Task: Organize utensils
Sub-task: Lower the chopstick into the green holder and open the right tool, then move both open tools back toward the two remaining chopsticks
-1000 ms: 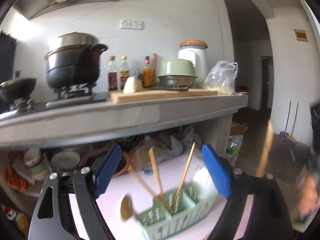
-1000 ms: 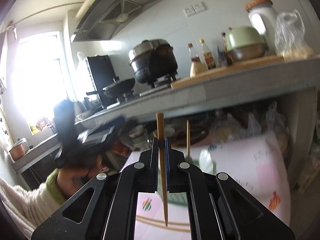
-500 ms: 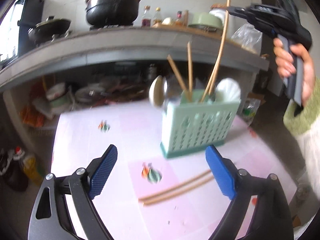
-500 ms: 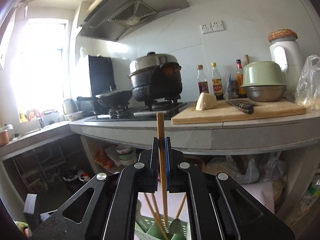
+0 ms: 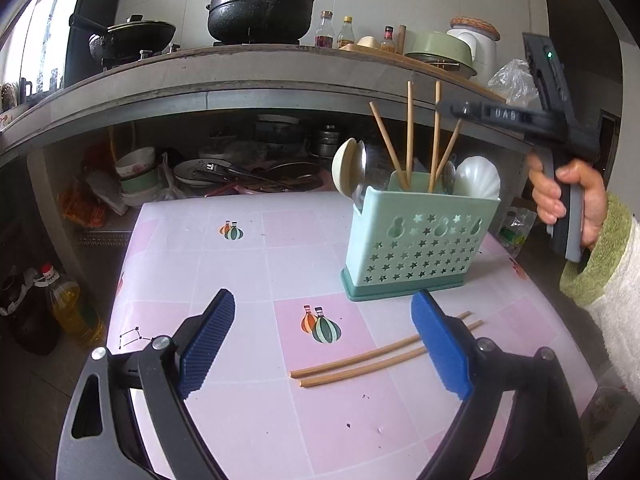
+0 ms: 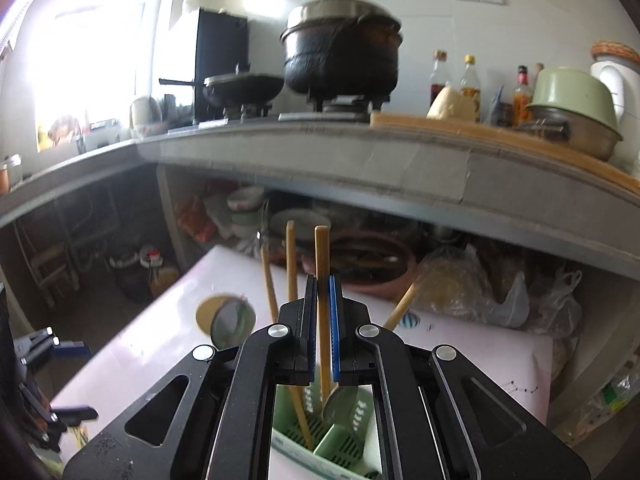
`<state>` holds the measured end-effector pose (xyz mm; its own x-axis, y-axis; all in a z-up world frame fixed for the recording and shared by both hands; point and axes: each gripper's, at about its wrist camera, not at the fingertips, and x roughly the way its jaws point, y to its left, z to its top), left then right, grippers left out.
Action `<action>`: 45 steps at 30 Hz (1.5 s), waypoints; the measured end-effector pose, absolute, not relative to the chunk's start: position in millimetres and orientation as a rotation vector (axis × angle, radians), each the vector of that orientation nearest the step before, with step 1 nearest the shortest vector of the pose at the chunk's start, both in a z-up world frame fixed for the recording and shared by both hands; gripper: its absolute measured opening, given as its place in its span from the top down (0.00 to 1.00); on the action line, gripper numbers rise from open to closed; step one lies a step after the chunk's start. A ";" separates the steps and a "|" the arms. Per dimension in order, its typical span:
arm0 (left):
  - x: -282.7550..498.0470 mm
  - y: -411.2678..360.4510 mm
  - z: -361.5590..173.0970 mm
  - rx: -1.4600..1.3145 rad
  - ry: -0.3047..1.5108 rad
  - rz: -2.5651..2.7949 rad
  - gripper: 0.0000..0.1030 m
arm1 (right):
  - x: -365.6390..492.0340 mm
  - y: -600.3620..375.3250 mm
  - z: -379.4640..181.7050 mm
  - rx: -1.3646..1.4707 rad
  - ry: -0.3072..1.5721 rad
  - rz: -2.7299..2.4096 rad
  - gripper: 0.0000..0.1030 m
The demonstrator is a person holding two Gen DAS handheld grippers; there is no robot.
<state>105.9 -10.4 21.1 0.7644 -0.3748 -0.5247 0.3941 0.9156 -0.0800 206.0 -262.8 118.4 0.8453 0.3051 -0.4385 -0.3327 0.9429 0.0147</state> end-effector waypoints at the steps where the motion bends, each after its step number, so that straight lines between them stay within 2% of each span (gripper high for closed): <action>1: 106.4 -10.5 20.6 0.034 0.564 -0.419 0.15 | 206.3 -261.4 114.4 -0.072 0.471 0.338 0.96; 3: 106.4 -11.0 20.1 0.034 0.566 -0.420 0.14 | 205.5 -262.3 112.3 -0.076 0.493 0.336 0.94; 5: 106.2 -11.7 19.7 0.033 0.566 -0.425 0.14 | 200.3 -267.2 116.7 -0.061 0.487 0.331 0.84; 7: 106.4 -12.3 19.2 0.031 0.568 -0.433 0.14 | 190.9 -274.8 124.6 -0.037 0.458 0.317 0.61; 15: 113.0 -16.7 9.1 0.037 0.623 -0.474 0.15 | 134.3 -308.2 137.1 0.120 0.364 0.299 0.50; 18: 113.6 -23.9 4.4 0.062 0.633 -0.494 0.15 | 116.7 -316.1 120.6 0.207 0.405 0.317 0.50; 24: 112.9 -51.9 -12.4 0.160 0.664 -0.547 0.28 | 102.2 -308.1 31.8 0.366 0.677 0.276 0.50; 29: 117.0 -83.2 -30.9 0.202 0.723 -0.602 0.52 | 97.2 -304.2 -33.9 0.529 0.858 0.216 0.53; 30: 117.0 -89.1 -33.6 0.221 0.723 -0.612 0.54 | 97.0 -303.9 -39.1 0.543 0.872 0.211 0.54; 32: 118.6 -105.3 -40.2 0.285 0.717 -0.634 0.67 | 97.1 -304.4 -42.8 0.548 0.885 0.200 0.56; 35: 120.4 -125.8 -50.0 0.362 0.722 -0.679 0.76 | 98.7 -307.8 -37.4 0.521 0.881 0.177 0.57; 37: 121.7 -138.8 -59.4 0.418 0.751 -0.721 0.79 | 99.8 -312.7 -32.7 0.529 0.866 0.172 0.57; 45: 126.3 -159.7 -72.4 0.499 0.805 -0.801 0.79 | 87.8 -336.5 -42.9 0.612 0.855 0.165 0.57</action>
